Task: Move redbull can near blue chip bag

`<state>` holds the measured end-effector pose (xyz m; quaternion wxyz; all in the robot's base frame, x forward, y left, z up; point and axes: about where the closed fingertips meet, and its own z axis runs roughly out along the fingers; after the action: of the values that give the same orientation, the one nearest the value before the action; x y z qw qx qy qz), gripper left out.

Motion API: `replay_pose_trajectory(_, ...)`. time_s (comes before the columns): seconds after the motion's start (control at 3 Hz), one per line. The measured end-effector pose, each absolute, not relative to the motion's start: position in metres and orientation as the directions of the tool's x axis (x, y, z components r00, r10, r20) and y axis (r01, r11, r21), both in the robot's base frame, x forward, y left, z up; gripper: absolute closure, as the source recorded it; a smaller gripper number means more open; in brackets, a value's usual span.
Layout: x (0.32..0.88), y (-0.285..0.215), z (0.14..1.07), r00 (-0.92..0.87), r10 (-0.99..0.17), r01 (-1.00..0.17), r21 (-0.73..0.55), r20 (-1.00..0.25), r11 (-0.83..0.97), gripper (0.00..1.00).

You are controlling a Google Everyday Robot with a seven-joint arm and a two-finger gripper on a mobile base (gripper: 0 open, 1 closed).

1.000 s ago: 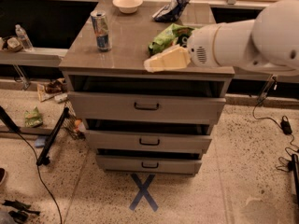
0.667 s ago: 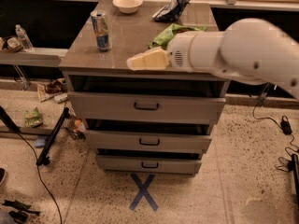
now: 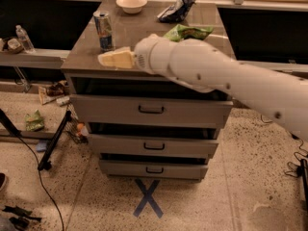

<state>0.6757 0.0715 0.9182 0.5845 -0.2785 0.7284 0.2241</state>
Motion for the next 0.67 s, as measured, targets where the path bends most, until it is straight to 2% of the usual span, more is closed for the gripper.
replay_pose_trajectory(0.33, 0.7077, 0.1307, 0.9214, -0.074, -0.159, -0.672, -0.068, -0.985, 0.737, 0.0)
replay_pose_trajectory(0.67, 0.7077, 0.1297, 0.9215, -0.074, -0.159, -0.671, -0.068, -0.985, 0.738, 0.0)
